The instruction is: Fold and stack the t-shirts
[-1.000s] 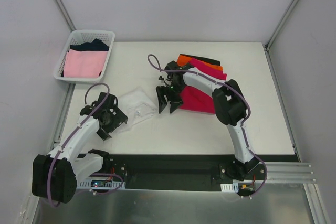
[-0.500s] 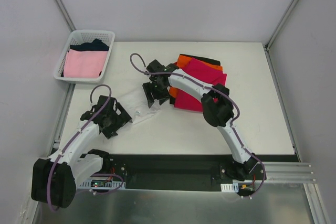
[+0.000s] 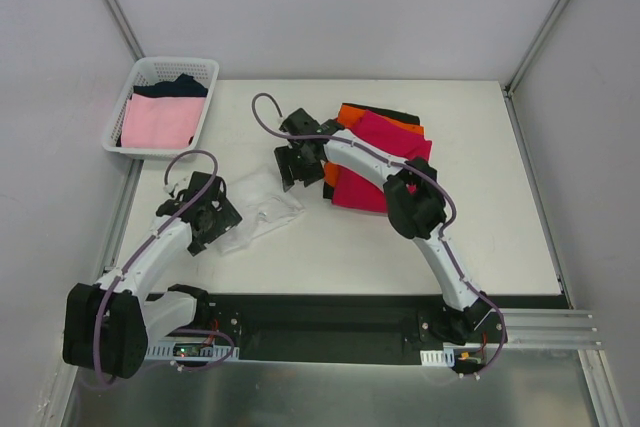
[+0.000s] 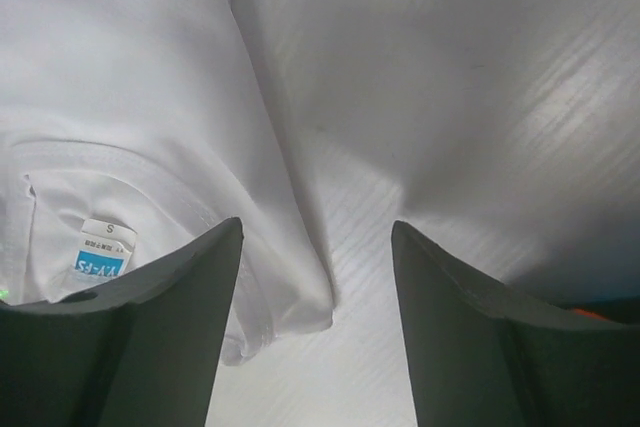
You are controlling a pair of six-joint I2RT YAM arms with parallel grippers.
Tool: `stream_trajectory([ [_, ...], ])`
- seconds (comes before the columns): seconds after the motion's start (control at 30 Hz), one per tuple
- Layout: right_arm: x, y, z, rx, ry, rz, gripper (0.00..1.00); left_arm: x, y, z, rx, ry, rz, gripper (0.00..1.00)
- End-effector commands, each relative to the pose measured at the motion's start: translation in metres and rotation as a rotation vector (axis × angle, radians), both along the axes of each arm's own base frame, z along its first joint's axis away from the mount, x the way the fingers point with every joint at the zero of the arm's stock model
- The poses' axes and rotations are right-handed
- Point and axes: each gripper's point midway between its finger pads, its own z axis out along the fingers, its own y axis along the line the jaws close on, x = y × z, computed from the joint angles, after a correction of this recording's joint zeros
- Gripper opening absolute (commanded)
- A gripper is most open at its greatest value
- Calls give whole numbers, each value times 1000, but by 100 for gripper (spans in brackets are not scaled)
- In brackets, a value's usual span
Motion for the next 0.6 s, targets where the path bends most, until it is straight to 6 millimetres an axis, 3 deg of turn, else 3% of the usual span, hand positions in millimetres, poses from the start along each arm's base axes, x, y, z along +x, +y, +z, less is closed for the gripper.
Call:
stream_trajectory([
  [0.0,-11,13,-16,117,118,24,65,1,20,-8,105,31,35,99],
  [0.17,-28,17,-24,194,234,59,64,4,19,-12,96,14,35,99],
  [0.3,-41,22,-23,254,281,71,64,18,4,-6,22,-44,18,99],
  [0.57,-52,24,-18,307,328,46,65,41,-23,-15,-128,-143,-2,99],
])
